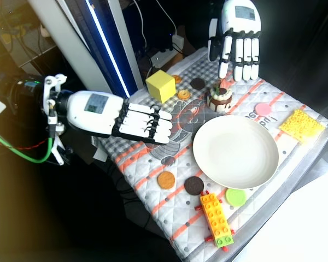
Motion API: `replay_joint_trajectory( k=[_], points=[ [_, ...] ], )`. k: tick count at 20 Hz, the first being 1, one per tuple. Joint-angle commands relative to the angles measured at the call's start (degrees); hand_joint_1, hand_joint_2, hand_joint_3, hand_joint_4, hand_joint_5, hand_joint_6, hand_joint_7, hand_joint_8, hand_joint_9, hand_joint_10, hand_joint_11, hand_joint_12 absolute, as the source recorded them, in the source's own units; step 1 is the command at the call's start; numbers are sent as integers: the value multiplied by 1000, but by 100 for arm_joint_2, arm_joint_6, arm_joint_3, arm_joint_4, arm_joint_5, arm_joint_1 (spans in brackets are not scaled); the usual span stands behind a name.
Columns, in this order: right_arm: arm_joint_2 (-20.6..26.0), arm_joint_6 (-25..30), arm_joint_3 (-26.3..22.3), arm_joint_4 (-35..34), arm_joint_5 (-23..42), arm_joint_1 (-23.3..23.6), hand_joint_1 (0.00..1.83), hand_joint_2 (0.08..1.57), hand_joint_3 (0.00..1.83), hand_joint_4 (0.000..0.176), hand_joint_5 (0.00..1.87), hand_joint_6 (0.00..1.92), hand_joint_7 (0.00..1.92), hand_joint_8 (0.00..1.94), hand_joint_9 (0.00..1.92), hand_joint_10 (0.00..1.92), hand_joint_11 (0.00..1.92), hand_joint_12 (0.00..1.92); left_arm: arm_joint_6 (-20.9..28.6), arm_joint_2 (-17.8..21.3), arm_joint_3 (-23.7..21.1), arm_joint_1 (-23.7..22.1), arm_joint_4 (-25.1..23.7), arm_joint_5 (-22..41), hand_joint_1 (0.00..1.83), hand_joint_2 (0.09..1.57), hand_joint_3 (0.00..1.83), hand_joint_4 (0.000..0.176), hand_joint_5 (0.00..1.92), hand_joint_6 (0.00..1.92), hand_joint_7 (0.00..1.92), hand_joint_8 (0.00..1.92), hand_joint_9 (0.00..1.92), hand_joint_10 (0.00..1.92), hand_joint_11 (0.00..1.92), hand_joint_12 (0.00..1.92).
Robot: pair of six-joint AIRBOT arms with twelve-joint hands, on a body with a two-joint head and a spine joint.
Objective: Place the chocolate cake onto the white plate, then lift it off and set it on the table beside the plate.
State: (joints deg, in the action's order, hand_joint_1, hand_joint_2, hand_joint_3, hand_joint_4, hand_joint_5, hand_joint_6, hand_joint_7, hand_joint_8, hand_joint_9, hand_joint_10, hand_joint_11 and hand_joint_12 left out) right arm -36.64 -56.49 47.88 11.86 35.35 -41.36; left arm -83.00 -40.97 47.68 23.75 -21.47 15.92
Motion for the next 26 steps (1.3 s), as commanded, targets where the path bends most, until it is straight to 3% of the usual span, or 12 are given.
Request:
replay_joint_trajectory(
  k=[1,2,5,7,8,14,17,20,22,23,25,26],
  points=[
    [28,-10,36,-105,641,77,310,1293,20,0,0,0,0,0,0,0,0,263,-1,-6,6,-63,7,492,371,1189,15,80,0,0,0,0,0,0,0,0],
    [28,-10,37,-105,641,77,300,1297,15,0,0,0,0,0,0,0,0,280,-1,-6,4,-66,-24,461,375,1186,12,88,0,0,0,0,0,0,0,0],
    [24,-10,42,-105,640,76,307,1305,3,0,0,0,0,0,0,0,0,128,0,-3,15,-78,-44,371,406,1194,10,82,0,0,0,0,0,0,0,0],
    [16,-10,43,-108,641,77,331,1304,1,0,0,0,0,0,0,0,0,164,6,-70,53,-81,-32,321,395,1207,13,100,0,0,0,0,0,0,0,0],
    [16,-10,43,-110,642,76,357,1302,0,0,0,0,0,0,0,0,0,240,13,-125,88,-77,-24,278,398,1206,10,86,5,2,0,0,0,0,0,0],
    [0,-9,46,-117,643,75,402,1297,0,0,0,0,0,0,0,0,0,308,35,-684,559,-12,198,-127,546,1176,0,77,30,7,0,0,0,0,78,43],
    [-3,-9,47,-124,644,75,364,1298,2,0,0,0,0,0,0,0,0,249,38,-901,724,17,242,-243,628,1165,0,84,44,7,11,2,25,8,0,838],
    [-10,-9,47,-127,645,75,394,1307,0,0,0,0,0,0,0,0,0,158,43,-1085,862,82,301,-316,798,1122,0,98,112,15,62,6,87,24,0,1225],
    [-16,-9,49,-133,645,73,412,1304,0,0,0,0,0,0,0,0,0,209,47,-1209,946,158,350,-337,908,1088,0,74,224,50,213,44,232,101,0,1478],
    [-16,-9,49,-135,645,72,405,1305,0,0,0,0,0,0,0,0,0,149,48,-1237,964,174,362,-340,941,1117,0,65,276,172,294,162,162,627,0,1623],
    [-19,-9,49,-142,645,70,408,1310,2,0,0,0,0,0,0,0,0,132,50,-1284,1002,201,403,-338,965,1173,3,47,150,836,169,1006,113,1228,13,1752],
    [-27,-9,49,-151,646,62,399,1308,0,0,0,0,0,0,0,0,0,206,51,-1340,1054,220,465,-326,932,1439,13,13,245,1776,389,1790,173,1780,148,1912]
  ],
)
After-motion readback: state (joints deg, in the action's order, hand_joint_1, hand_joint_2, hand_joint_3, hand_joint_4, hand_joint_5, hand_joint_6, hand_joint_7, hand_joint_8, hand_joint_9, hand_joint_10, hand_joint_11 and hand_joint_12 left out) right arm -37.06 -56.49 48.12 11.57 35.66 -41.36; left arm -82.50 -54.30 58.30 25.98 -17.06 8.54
